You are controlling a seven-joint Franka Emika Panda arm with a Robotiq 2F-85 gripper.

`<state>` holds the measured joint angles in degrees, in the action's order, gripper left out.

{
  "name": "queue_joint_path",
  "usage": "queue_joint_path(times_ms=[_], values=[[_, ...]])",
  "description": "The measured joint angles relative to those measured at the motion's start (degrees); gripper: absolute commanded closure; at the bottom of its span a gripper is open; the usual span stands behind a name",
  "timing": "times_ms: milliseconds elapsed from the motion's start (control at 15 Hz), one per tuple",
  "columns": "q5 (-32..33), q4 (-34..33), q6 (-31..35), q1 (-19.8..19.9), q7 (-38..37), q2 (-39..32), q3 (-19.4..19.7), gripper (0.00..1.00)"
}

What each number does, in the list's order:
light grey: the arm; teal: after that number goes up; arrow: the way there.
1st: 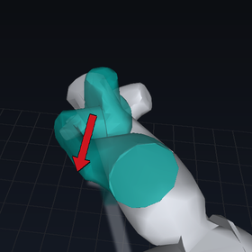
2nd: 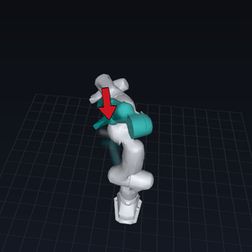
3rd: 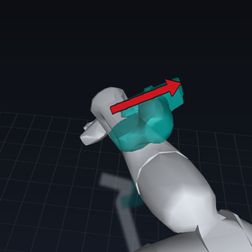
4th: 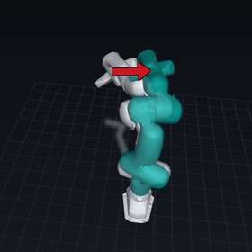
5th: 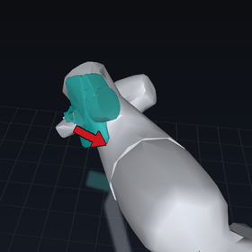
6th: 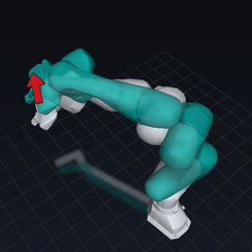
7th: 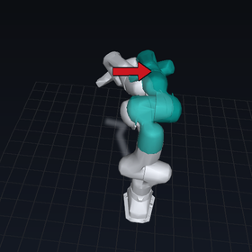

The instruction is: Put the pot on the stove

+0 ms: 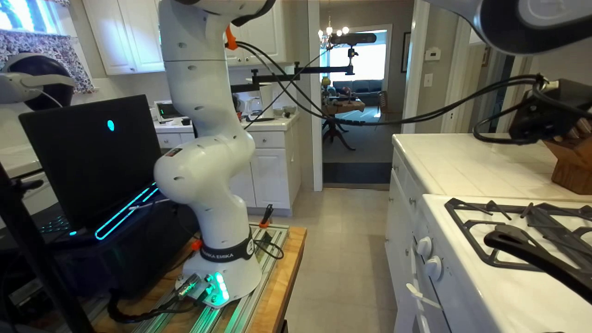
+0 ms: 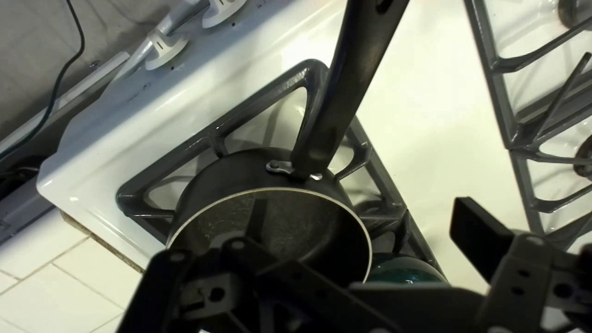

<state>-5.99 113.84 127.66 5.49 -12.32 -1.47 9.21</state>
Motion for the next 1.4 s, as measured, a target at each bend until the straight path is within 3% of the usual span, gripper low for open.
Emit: queue_joint_path(times_ms=[667, 1400], values=[[0.0, 7.2, -0.6, 2.1, 6.8, 10.8, 0.6, 0.0], [0.0, 11.6, -0.6, 2.8, 7.4, 15.0, 0.6, 0.0]])
